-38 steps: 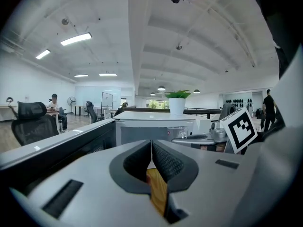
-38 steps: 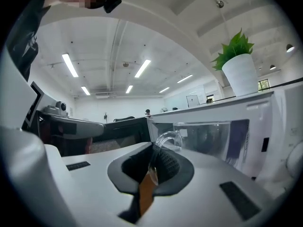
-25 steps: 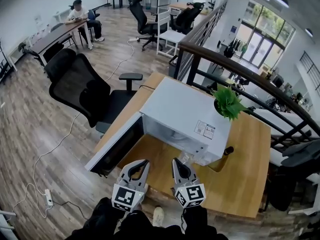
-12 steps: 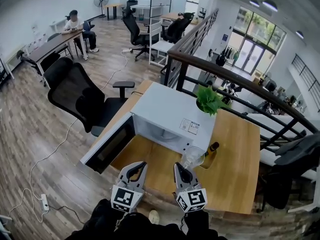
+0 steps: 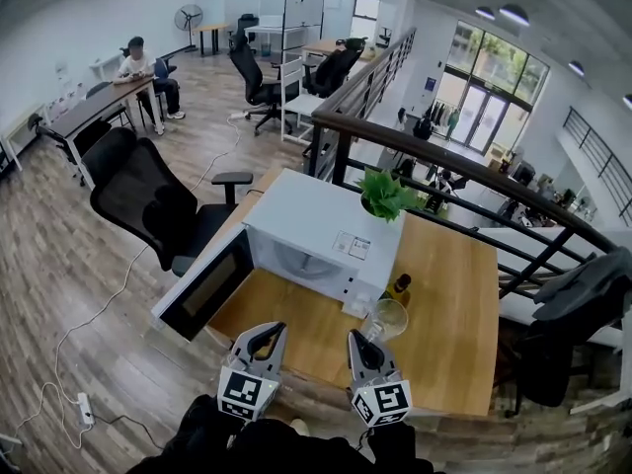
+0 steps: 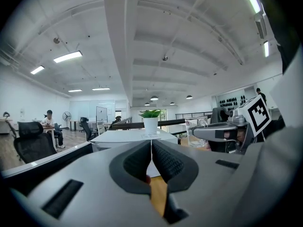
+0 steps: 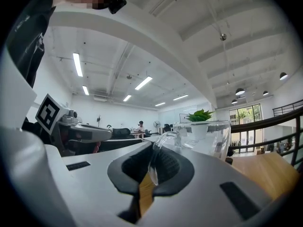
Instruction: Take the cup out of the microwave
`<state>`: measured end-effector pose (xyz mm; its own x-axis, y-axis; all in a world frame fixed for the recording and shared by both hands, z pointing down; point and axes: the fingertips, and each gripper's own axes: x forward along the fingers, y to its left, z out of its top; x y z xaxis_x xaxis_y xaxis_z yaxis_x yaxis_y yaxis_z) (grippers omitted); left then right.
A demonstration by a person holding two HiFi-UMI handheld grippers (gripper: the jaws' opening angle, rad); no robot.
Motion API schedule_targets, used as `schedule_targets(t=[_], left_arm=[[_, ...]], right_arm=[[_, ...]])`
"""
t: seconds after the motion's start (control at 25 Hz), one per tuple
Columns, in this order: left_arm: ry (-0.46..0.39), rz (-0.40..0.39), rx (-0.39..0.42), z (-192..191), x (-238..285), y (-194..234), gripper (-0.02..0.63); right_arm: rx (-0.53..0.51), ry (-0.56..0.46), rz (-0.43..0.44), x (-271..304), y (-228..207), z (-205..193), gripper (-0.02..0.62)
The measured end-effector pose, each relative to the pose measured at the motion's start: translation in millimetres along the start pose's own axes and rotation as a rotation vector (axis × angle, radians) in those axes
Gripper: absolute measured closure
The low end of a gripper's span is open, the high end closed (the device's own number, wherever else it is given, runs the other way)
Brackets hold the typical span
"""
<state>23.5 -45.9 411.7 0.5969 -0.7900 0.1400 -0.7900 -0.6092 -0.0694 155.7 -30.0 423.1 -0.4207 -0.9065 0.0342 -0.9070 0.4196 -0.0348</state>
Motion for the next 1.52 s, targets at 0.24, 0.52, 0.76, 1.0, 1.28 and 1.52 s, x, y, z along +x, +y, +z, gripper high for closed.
schedule_targets(t=[0.24, 0.52, 0.76, 1.0, 1.28, 1.52], left_arm=[[0.001, -0.011, 0.011, -0.3, -5.8, -21.1, 0.578], [0.015, -0.008, 0.017, -5.3, -9.7, -29.8, 0.578], [0.016, 0.001, 0.021, -2.5, -11.3, -28.5, 0.578], [0.015, 0.012, 0.02, -3.7, -12.7, -26.9, 0.577], [0.013, 0.01, 0.019, -1.7, -14.0, -28.2, 0.578], [0.01, 0.008, 0.018, -2.1, -13.9, -27.9, 0.578]], right_arm=[[0.0, 0.003, -0.018, -31.2, -6.7, -5.8, 0.578], [0.017, 0.012, -0.031, -46.6, -9.1, -15.2, 0.578], [0.015, 0.002, -0.021, -44.0, -6.9, -12.0, 0.578], [0.012, -0.002, 0.001, -41.2, -3.8, -13.5, 0.578], [0.017, 0.0, -0.006, -43.3, -3.5, -11.0, 0.578], [0.014, -0.002, -0.006, -43.1, -2.9, -11.8, 0.578]])
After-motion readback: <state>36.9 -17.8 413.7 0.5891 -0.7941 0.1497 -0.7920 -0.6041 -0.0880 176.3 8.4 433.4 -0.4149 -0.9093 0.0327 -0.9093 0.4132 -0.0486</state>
